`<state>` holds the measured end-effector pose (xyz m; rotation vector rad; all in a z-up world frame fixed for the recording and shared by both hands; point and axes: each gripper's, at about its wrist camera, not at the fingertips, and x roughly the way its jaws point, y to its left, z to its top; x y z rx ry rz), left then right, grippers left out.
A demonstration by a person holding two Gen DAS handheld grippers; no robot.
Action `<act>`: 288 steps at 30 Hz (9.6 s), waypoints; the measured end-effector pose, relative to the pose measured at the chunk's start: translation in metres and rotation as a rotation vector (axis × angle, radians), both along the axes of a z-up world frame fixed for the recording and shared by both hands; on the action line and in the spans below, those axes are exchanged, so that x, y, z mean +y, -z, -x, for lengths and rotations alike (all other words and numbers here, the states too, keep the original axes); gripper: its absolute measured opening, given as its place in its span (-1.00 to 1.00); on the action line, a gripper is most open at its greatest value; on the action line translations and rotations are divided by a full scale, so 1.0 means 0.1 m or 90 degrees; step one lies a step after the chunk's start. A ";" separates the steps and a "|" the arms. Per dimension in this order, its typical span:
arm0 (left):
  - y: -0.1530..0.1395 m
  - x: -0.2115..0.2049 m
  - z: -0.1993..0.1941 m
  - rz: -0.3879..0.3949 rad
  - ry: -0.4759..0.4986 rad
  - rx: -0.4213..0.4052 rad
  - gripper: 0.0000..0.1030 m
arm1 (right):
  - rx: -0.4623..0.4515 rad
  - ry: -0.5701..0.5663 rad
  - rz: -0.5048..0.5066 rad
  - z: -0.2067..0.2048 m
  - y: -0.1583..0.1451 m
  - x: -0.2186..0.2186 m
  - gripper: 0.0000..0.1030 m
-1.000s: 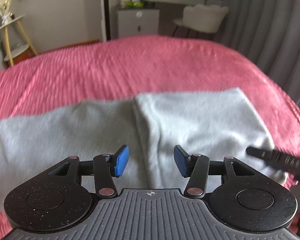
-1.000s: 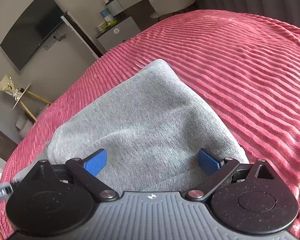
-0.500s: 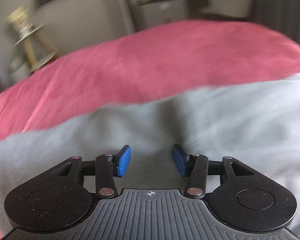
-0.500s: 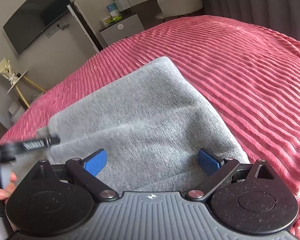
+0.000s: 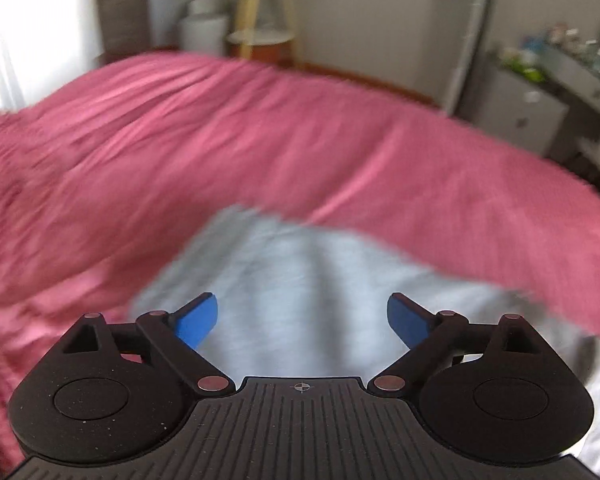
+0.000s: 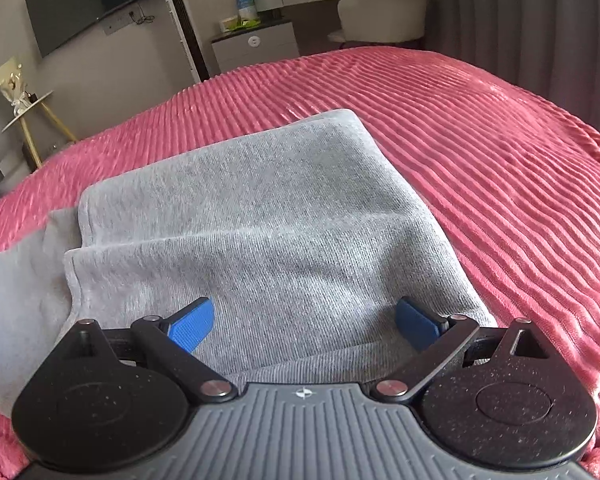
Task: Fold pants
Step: 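Move the left gripper to the ribbed ankle cuffs of the grey sweatpants, then close the left gripper on the bunched ribbed cuffs, then lift the cuffs up off the bedspread with the left gripper, then grasp the cuffs with the right gripper while the left gripper releases them, then carry the cuffs with the right gripper over the pants body, then hold the cuffs with the right gripper while the left gripper pinches the pants body, then lay the folded pants down and open both grippers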
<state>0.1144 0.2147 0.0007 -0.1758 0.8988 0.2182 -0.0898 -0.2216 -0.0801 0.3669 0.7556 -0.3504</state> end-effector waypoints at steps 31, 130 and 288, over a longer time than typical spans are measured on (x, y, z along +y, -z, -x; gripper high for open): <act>0.87 0.81 0.13 0.303 -0.101 0.048 0.69 | -0.015 0.062 0.001 -0.02 -0.04 0.04 0.90; -0.37 -3.24 1.59 0.101 0.548 -0.097 0.69 | -0.193 0.185 -0.289 0.46 -0.21 -1.02 0.89; 0.40 -2.01 -0.63 0.116 0.288 0.017 0.74 | -0.173 -0.105 -0.032 -1.92 -0.74 0.00 0.27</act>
